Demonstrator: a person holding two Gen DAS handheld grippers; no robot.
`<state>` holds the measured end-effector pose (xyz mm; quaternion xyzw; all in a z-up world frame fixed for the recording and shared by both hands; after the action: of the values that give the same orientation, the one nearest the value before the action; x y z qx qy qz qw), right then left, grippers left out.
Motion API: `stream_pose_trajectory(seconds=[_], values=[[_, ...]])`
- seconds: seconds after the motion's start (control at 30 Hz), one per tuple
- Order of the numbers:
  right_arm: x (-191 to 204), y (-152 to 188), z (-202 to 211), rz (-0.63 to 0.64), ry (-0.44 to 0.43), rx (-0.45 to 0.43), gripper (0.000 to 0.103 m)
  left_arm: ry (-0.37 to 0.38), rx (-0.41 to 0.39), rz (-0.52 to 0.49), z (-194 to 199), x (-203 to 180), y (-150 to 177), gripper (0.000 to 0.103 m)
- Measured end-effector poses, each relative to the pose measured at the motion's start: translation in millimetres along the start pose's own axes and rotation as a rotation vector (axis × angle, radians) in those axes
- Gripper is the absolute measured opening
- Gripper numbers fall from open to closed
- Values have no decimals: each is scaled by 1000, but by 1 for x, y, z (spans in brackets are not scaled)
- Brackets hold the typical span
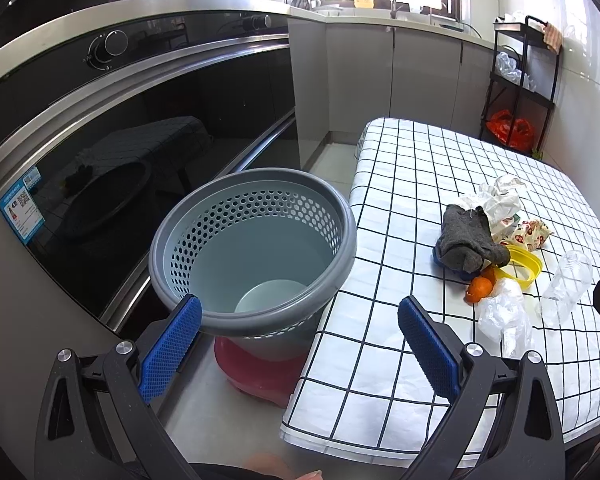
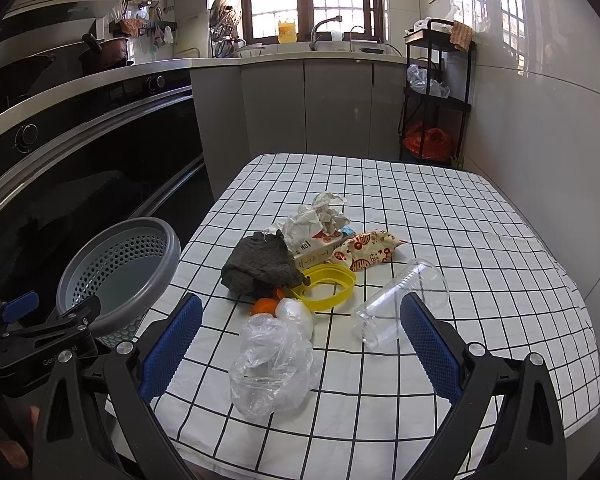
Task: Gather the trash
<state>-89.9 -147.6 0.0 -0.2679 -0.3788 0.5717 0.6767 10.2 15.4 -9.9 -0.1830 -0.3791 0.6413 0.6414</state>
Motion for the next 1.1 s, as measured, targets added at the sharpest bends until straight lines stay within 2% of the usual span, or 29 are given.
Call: stream_pose_trajectory(seconds=[1.1], values=[[15,1,-2,6,-2,4,95,12,-14,5,4,3,0,97]])
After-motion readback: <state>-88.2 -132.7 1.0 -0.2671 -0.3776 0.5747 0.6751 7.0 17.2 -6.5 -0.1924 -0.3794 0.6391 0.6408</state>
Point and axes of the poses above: each gripper's, at about its wrist camera, not at the fingertips, and z roughly against the way its jaws point, x to its left, y to its underside, the point moved 2 cm from there along -z, roughly the way its jaws point, and after that the axes turned 15 degrees about -y, right-handed, at the moved point
